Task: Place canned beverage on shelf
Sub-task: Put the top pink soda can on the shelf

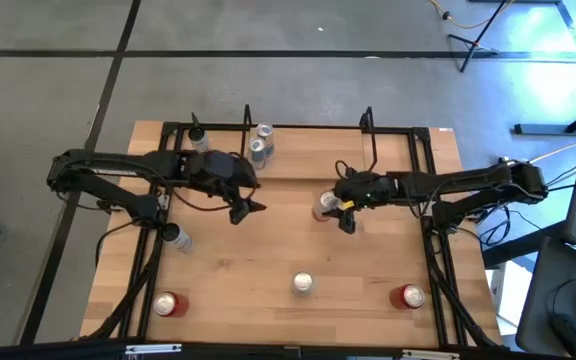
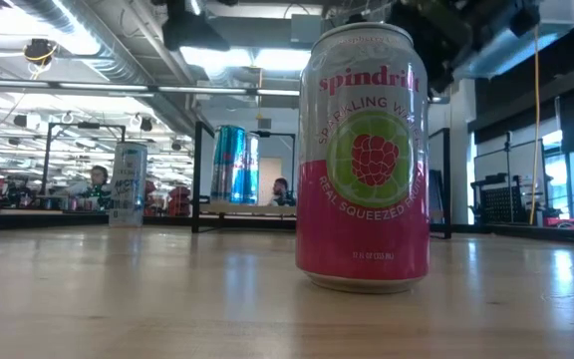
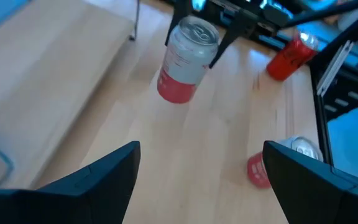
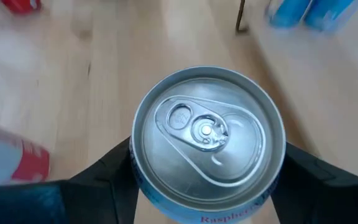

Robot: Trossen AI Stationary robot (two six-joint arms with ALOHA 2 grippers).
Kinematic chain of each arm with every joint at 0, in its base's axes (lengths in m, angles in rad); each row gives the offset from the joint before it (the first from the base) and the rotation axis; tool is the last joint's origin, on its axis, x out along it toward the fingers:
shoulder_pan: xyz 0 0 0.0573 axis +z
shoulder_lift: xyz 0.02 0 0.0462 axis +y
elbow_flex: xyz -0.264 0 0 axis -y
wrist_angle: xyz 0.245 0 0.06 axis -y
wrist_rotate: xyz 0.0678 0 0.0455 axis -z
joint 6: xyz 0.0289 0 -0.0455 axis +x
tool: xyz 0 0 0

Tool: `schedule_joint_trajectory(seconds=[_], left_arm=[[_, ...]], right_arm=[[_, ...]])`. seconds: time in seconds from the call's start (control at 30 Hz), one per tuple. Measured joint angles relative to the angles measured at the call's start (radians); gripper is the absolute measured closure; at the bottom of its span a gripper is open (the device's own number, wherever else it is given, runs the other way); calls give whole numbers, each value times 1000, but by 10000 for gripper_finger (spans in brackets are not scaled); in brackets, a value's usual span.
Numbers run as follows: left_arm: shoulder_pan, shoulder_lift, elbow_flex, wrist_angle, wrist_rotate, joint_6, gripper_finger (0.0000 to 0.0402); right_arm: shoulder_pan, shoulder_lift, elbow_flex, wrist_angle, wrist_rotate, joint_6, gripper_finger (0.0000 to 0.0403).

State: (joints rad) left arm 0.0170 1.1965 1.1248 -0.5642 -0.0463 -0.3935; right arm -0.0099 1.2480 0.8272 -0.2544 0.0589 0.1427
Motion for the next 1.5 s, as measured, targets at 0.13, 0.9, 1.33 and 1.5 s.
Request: schedule_joint_trajectory(seconds=[0.13, 0.9, 1.33, 1.5], left_arm=[[0, -44, 0, -27, -23, -1, 76], [72, -65, 0, -90, 109, 74, 76], [121, -64, 0, -101, 117, 143, 76], [122, -64, 0, -99, 116, 145, 76]], right_arm=[[-35, 1, 62, -28, 0, -21, 154], [-398, 383, 436, -116, -210, -244, 154], [-477, 609, 581, -6, -270, -282, 154], [-482, 665, 612, 24, -275, -281, 154]])
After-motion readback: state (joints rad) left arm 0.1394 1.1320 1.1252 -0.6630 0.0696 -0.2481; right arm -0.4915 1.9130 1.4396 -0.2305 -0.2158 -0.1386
